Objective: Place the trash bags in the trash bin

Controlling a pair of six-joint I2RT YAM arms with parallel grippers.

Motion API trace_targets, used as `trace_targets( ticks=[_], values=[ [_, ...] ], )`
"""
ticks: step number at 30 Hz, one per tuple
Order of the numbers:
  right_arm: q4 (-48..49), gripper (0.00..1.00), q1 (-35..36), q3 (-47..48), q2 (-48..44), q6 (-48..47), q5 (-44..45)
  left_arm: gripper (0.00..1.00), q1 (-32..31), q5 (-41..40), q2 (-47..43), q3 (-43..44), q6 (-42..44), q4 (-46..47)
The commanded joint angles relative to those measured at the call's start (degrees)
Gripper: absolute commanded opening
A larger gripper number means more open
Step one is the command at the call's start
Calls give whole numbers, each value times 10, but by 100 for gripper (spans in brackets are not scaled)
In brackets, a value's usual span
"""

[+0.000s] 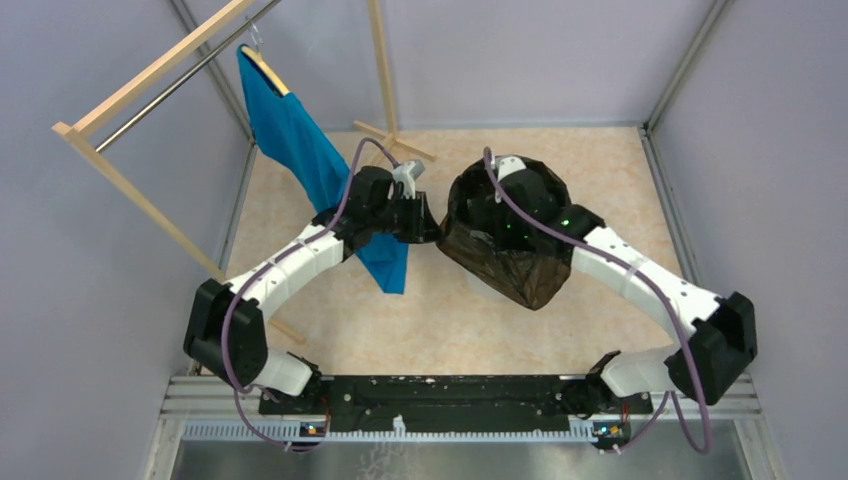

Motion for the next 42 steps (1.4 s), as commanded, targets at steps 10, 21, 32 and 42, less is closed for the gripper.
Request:
trace_targets(
  ticks=[10, 21, 32, 42],
  values=[
    [-69, 94, -2, 152, -97, -34, -17, 53, 1, -15, -108, 18, 37, -32],
    [-88, 99, 26, 233, -133, -94, -157, 90, 0, -34, -231, 33, 76, -68],
    [-71, 99, 237, 204, -66, -166, -152, 99, 0, -39, -451, -8, 174, 6],
    [44, 99, 280, 2, -28, -285, -75, 99, 1, -172, -604, -34, 205, 46]
  ],
)
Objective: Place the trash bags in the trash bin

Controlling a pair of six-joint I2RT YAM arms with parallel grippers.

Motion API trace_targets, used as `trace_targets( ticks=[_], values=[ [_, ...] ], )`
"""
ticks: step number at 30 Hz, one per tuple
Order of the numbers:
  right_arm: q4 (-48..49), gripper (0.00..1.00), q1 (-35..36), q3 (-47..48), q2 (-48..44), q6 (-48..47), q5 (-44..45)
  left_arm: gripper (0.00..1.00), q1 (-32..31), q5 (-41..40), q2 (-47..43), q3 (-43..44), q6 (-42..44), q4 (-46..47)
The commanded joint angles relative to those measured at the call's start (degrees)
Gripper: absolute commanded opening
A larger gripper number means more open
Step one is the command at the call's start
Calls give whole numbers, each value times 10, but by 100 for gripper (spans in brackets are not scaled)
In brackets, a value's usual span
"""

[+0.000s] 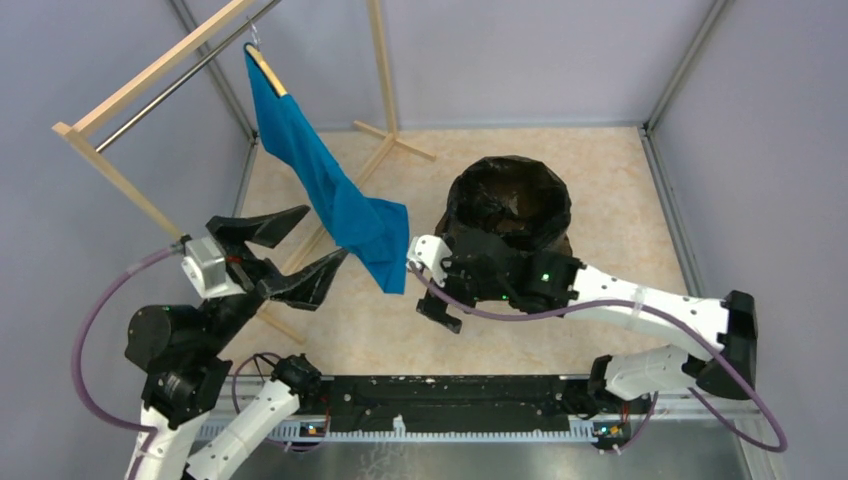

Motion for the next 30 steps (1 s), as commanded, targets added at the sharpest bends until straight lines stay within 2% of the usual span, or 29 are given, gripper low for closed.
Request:
trace_targets(
  ticks=[1, 8, 15, 22, 30],
  values=[
    [58, 99, 5, -40, 50, -99, 73, 99, 1, -89, -22, -14, 22, 27],
    [46, 99, 5, -13, 168, -199, 198, 99, 0, -112, -38, -23, 19, 21],
    [49, 99, 3, -19, 265, -251, 335, 99, 0, -103, -38, -31, 11, 21],
    [62, 99, -45, -51, 284, -237, 357, 99, 0, -92, -28, -39, 9, 26],
    [94, 99, -142, -78, 286, -225, 368, 99, 1, -79, -10, -50, 8, 45]
  ],
)
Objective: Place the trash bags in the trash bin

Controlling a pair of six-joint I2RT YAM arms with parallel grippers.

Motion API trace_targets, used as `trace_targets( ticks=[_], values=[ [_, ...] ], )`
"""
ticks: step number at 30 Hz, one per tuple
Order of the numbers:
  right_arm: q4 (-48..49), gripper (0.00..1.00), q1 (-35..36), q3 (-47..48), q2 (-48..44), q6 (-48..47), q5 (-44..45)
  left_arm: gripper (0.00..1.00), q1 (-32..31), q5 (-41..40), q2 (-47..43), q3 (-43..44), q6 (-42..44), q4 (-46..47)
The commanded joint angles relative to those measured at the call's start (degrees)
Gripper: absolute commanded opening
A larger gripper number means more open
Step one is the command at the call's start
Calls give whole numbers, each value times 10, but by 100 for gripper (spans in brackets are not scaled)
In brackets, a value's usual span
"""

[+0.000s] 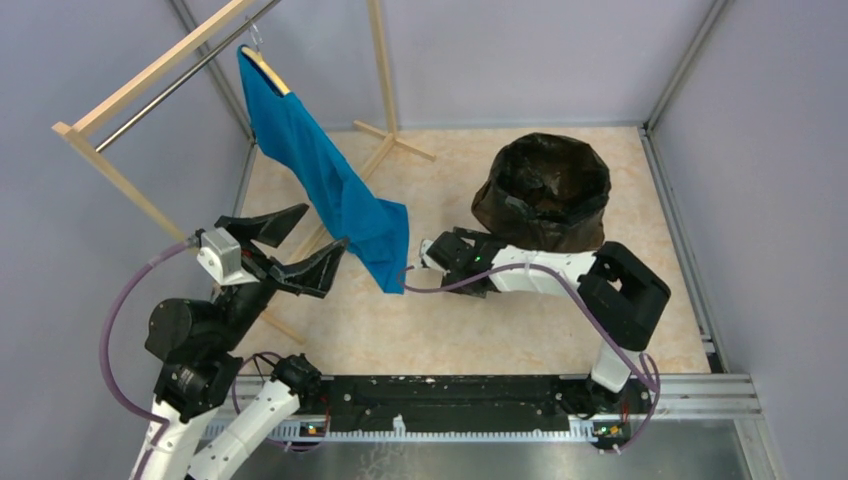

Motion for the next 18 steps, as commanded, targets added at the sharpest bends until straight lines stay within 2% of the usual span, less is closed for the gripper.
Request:
trace_targets(
  ticks=[1, 6, 10, 12, 15, 18],
  values=[
    [32, 99, -53, -14, 3, 11, 36, 99, 0, 15, 16, -6, -1, 39],
    [44, 99, -142, -18, 1, 28, 63, 99, 1, 26, 24, -6, -3, 43],
    [40, 99, -165, -7, -11, 55, 71, 99, 1, 31, 30, -9, 0, 45],
    [-1, 99, -157, 23, -7, 95, 56, 99, 1, 33, 33, -13, 1, 50],
    [-49, 99, -90, 65, -14, 166, 43, 99, 1, 37, 37, -20, 4, 60],
    [-81, 99, -31, 91, -28, 277, 1, 99, 1, 38, 41, -26, 5, 68]
  ],
)
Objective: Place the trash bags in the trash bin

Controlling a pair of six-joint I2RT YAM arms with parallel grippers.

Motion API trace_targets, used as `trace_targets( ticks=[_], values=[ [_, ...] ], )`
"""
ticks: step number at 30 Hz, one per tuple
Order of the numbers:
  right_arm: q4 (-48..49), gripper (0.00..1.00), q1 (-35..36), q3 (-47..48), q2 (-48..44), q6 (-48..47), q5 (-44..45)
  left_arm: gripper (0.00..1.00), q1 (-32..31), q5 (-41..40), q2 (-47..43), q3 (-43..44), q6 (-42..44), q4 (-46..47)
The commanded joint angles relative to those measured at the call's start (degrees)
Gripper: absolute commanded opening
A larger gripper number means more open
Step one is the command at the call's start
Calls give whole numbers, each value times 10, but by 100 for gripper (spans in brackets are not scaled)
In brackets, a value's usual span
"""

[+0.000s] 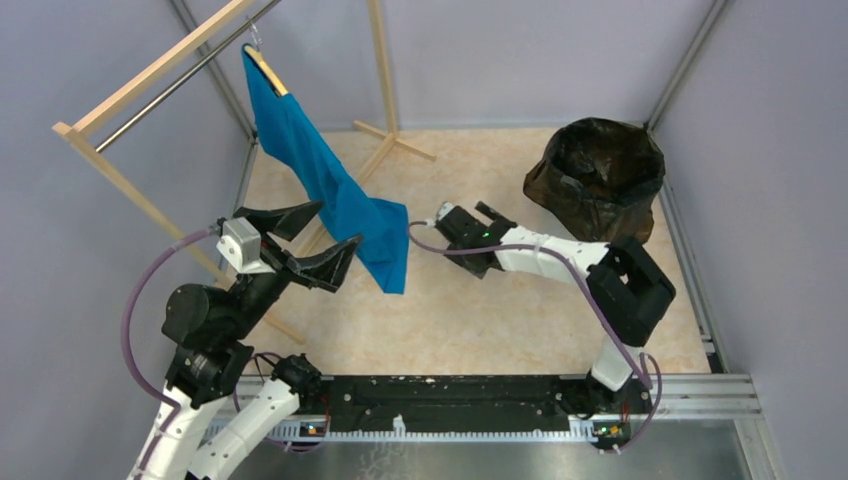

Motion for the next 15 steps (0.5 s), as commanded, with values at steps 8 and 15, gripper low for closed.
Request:
trace_targets(
  ticks=[8, 15],
  values=[
    [-58, 99, 103, -15, -115, 540, -55, 99, 1, 13, 11, -14, 8, 34],
    [-58, 98, 29, -106, -212, 720, 93, 99, 1, 11, 7, -12, 13, 24]
  ],
)
